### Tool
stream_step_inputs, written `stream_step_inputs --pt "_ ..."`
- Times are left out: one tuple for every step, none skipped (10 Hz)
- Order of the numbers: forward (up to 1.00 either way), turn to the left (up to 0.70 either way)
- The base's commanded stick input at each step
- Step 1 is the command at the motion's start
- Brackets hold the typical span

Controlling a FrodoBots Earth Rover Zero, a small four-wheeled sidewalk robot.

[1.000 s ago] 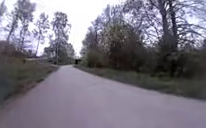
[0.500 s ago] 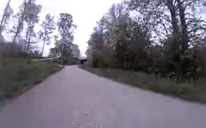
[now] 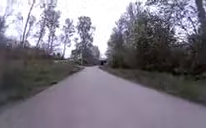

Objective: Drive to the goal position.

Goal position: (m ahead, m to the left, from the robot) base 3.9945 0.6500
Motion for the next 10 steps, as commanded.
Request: stream_step_inputs --pt "0.0 1.0" --pt "0.0 0.64" --pt "0.0 0.28" --pt "0.0 0.0" --pt "0.0 0.0" --pt "0.0 0.0" --pt "0.0 0.0" --pt "0.0 0.0" --pt "0.0 0.0" --pt "0.0 0.0"
